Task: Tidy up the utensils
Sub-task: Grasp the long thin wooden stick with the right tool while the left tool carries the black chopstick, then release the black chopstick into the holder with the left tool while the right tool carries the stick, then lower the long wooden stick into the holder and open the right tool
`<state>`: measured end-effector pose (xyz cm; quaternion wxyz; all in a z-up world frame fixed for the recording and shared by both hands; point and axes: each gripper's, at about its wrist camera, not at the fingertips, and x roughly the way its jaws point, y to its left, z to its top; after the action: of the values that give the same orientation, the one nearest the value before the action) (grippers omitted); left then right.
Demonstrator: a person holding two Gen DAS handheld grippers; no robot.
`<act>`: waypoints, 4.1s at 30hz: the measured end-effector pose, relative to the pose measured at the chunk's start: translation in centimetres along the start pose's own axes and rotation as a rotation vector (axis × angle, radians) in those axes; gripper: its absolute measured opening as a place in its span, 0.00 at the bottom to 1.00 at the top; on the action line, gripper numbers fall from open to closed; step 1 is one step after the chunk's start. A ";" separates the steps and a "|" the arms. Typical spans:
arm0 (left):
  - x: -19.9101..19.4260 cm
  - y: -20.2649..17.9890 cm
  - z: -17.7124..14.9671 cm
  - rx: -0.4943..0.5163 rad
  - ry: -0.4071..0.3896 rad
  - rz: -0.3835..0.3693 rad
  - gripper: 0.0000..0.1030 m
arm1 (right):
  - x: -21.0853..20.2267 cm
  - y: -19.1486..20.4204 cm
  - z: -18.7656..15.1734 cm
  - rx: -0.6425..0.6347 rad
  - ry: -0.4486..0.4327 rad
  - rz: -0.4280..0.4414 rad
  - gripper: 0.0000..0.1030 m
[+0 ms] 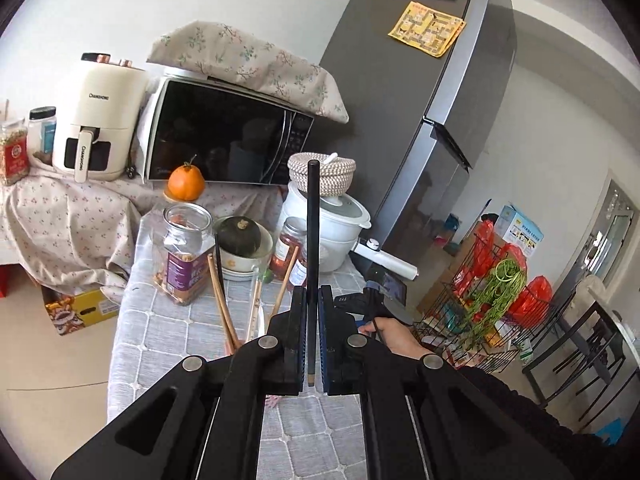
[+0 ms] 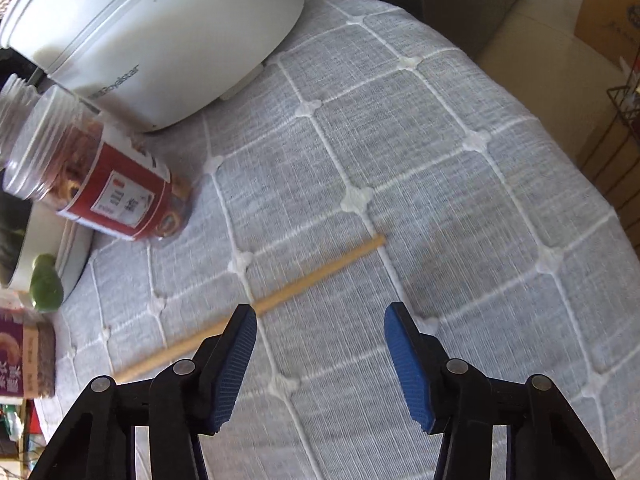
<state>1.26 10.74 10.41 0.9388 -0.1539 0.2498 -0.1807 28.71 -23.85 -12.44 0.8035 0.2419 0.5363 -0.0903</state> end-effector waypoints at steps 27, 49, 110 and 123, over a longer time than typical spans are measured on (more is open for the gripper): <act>2.0 1.2 -0.6 -0.039 -0.002 0.076 0.05 | -7.8 -4.4 -4.0 -0.116 -0.122 0.177 0.04; 6.1 1.5 -1.8 -0.009 0.010 0.217 0.05 | -27.0 -1.0 -13.2 -0.334 -0.524 0.426 0.04; 10.2 6.8 -6.5 -0.021 0.346 0.379 0.66 | -22.8 11.6 -19.7 -0.600 -0.674 0.488 0.05; 8.9 3.6 -6.9 0.004 0.320 0.421 0.77 | -24.3 6.9 -18.0 -0.500 -0.507 0.484 0.63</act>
<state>5.83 8.84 -0.35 0.9045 -0.0660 0.4213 -0.0042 6.80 -11.92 5.99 0.9419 0.1288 0.2549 0.1767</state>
